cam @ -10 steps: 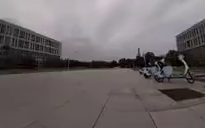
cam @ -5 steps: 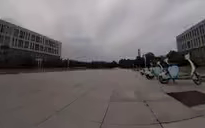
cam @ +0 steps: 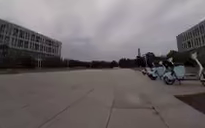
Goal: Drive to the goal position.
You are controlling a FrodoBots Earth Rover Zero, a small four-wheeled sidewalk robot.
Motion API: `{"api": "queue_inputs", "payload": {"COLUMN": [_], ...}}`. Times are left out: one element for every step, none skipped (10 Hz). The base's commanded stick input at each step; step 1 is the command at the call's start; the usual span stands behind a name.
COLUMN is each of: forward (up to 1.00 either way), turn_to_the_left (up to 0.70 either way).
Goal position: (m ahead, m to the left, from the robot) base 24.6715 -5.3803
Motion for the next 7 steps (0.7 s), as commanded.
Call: {"api": "queue_inputs", "payload": {"forward": [0.70,0.70,0.70,0.70,0.70,0.70,0.70], "turn_to_the_left": [0.00,0.00,0.00,0.00,0.00,0.00,0.00]}}
